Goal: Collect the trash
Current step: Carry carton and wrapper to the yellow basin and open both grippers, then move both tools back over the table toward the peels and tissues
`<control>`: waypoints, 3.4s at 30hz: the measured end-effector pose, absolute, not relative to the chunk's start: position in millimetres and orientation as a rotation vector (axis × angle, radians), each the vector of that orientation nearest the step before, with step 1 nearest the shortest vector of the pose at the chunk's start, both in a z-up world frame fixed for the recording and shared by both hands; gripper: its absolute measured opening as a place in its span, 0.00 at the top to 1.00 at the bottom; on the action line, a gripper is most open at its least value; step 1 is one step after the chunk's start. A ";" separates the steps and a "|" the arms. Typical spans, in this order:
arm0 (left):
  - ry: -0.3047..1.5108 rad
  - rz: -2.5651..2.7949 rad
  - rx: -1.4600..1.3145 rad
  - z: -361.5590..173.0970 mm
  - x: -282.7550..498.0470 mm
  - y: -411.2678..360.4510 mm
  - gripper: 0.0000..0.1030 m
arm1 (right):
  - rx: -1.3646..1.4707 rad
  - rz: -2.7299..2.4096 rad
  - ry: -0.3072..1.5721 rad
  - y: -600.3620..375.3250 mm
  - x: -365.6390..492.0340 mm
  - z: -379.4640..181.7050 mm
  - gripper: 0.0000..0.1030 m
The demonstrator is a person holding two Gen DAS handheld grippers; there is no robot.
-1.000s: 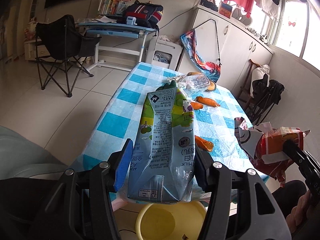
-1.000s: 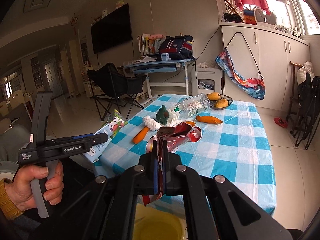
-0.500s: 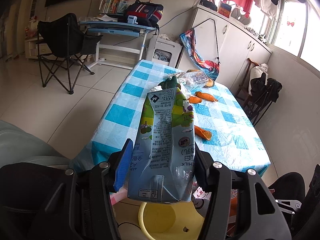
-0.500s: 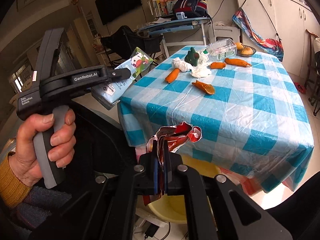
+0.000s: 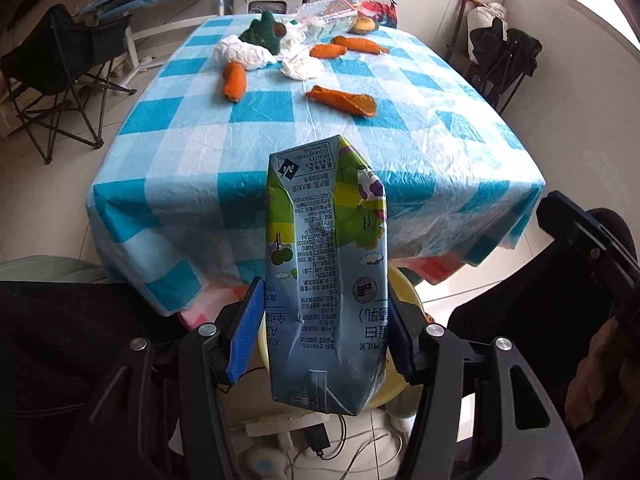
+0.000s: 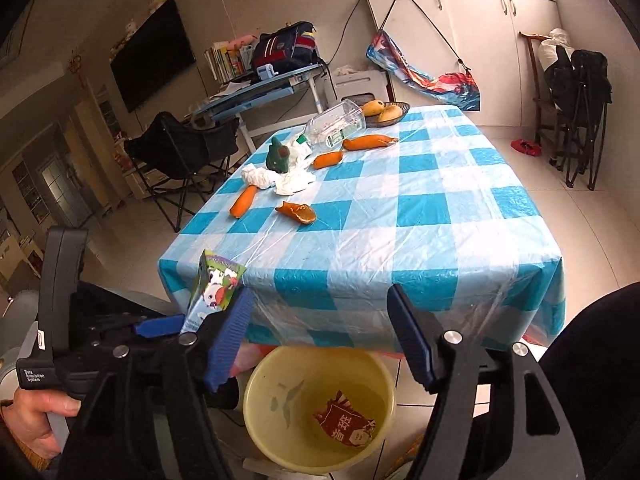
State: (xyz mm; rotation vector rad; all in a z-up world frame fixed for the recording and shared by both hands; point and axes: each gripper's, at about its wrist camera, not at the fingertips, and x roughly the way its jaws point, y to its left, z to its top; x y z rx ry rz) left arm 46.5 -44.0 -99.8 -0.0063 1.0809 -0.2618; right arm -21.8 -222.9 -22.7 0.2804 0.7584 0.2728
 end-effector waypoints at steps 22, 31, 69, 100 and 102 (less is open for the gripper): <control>0.800 -0.048 -0.107 -51.8 44.7 -0.9 0.18 | 0.227 0.264 0.759 -214.9 -22.9 -25.3 0.29; 0.739 0.009 -0.082 -45.1 41.5 1.6 0.15 | 0.196 0.265 0.744 -209.5 -23.8 -23.2 0.28; 0.719 0.045 -0.046 -43.3 40.0 2.4 0.09 | 0.134 0.291 0.770 -196.1 -24.2 -27.2 0.26; 0.765 0.090 -0.071 -39.6 87.4 25.6 0.09 | 0.034 0.403 0.770 -173.9 61.7 -16.0 0.26; 0.774 0.093 -0.063 -39.5 103.9 24.8 0.09 | 0.011 0.413 0.777 -171.3 78.0 -19.1 0.26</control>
